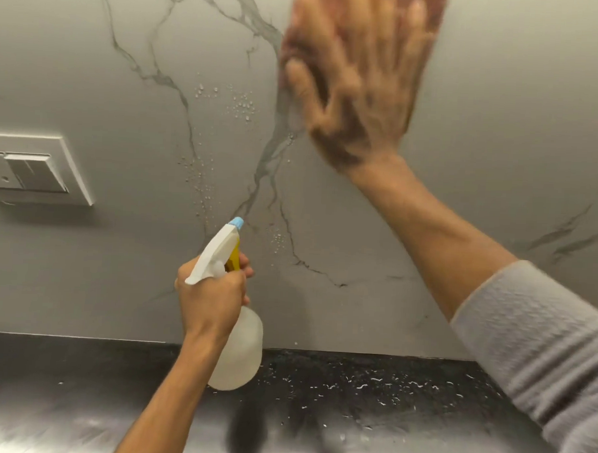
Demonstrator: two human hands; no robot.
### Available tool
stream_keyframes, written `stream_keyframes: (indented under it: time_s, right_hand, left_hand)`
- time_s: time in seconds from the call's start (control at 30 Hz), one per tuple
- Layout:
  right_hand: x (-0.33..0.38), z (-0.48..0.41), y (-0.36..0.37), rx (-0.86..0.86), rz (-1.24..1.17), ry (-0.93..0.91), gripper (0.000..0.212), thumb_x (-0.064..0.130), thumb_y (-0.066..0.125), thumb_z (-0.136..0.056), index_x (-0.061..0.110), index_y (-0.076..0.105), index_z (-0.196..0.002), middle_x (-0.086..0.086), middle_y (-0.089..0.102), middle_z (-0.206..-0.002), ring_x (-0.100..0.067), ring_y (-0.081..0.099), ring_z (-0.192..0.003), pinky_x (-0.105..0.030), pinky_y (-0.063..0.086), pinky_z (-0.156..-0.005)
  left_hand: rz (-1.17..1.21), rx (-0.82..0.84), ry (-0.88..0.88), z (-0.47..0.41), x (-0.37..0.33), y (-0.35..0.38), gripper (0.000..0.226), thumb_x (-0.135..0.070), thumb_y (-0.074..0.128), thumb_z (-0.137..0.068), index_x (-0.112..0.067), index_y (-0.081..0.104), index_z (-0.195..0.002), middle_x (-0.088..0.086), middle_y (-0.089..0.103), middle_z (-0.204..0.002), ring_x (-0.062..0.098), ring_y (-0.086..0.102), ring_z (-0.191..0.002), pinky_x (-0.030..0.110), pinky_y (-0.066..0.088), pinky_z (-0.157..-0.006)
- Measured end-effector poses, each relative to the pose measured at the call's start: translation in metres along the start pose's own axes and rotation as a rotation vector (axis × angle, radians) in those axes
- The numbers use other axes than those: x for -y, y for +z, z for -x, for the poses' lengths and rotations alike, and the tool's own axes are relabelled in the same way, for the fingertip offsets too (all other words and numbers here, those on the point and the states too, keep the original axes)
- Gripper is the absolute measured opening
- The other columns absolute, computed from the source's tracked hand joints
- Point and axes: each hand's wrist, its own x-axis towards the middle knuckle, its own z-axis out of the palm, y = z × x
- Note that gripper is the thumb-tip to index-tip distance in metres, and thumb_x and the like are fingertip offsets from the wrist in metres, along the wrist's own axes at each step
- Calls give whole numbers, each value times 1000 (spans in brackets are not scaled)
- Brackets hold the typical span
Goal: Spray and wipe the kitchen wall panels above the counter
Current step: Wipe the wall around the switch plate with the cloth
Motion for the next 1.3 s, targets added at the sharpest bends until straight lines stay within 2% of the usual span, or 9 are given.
stream_keyframes:
  time_s: [0.1, 0.27, 0.37, 0.43, 0.6, 0.87, 1.03, 1.17, 1.3]
  right_hand:
    - [45, 84, 1, 150, -84, -211, 43, 32, 51, -103, 30, 52, -146, -12, 45, -154, -34, 38, -145, -52, 11, -122]
    - [20, 283, -57, 615, 96, -583, 79, 14, 61, -86, 39, 32, -155, 4, 27, -162, -18, 19, -152, -44, -6, -126]
    - [-44, 284, -70, 576, 136, -581, 77, 15, 59, -90, 41, 29, -155, 4, 33, -160, -20, 10, -155, -41, 6, -122]
    - [-66, 241, -56, 413, 52, -384, 69, 21, 61, -97, 38, 29, -156, -3, 35, -161, -22, 14, -154, -44, 11, -121]
    - [-40, 181, -20, 144, -25, -97, 59, 35, 60, -102, 35, 34, -154, -13, 37, -156, -25, 18, -152, -50, 8, -123]
    - [-16, 378, -66, 727, 31, -784, 80, 10, 44, -87, 32, 19, -160, 3, 11, -168, -18, 5, -155, -44, -14, -124]
    - [-61, 385, -83, 829, 32, -906, 78, 10, 40, -88, 33, 20, -159, 6, 12, -168, -15, 7, -155, -39, -10, -126]
    - [-101, 310, -90, 659, -12, -614, 73, 29, 60, -87, 41, 31, -154, 5, 30, -163, -17, 7, -155, -43, 8, -120]
    - [-103, 159, -47, 332, -36, -165, 73, 48, 53, -88, 32, 32, -156, -17, 26, -161, -35, 8, -154, -54, -3, -122]
  left_hand:
    - [1, -51, 6, 0, 5, -13, 31, 16, 55, -67, -13, 68, -64, -7, 69, -63, 12, 71, -66, 24, 47, -40]
    - [-25, -57, -27, 7, 19, -35, 34, 17, 53, -65, -14, 67, -63, -6, 69, -63, 9, 70, -63, 24, 47, -39]
    - [-43, -38, -3, 9, 26, -46, 37, 18, 52, -63, -17, 63, -58, -8, 68, -62, 10, 69, -61, 22, 45, -39]
    - [-72, -17, 2, 14, 29, -47, 38, 19, 51, -62, -17, 64, -57, -7, 68, -63, 10, 67, -58, 21, 45, -38]
    - [-53, -2, -31, 18, 33, -33, 33, 20, 53, -67, -10, 66, -65, -9, 69, -63, 9, 69, -63, 20, 47, -40]
    - [-37, 57, -23, 5, 32, 1, 35, 22, 50, -64, -9, 65, -62, -8, 66, -59, 11, 66, -60, 26, 48, -38]
    - [-28, 46, -16, 5, 35, 3, 34, 21, 50, -62, -10, 64, -62, -9, 65, -59, 9, 67, -61, 25, 47, -37]
    - [-35, 57, -30, 14, 36, 5, 34, 21, 52, -62, -9, 66, -63, -7, 67, -62, 11, 69, -62, 26, 49, -39]
    - [1, 32, -20, 23, 26, 13, 36, 22, 52, -63, -11, 67, -63, -7, 69, -64, 11, 70, -64, 24, 50, -40]
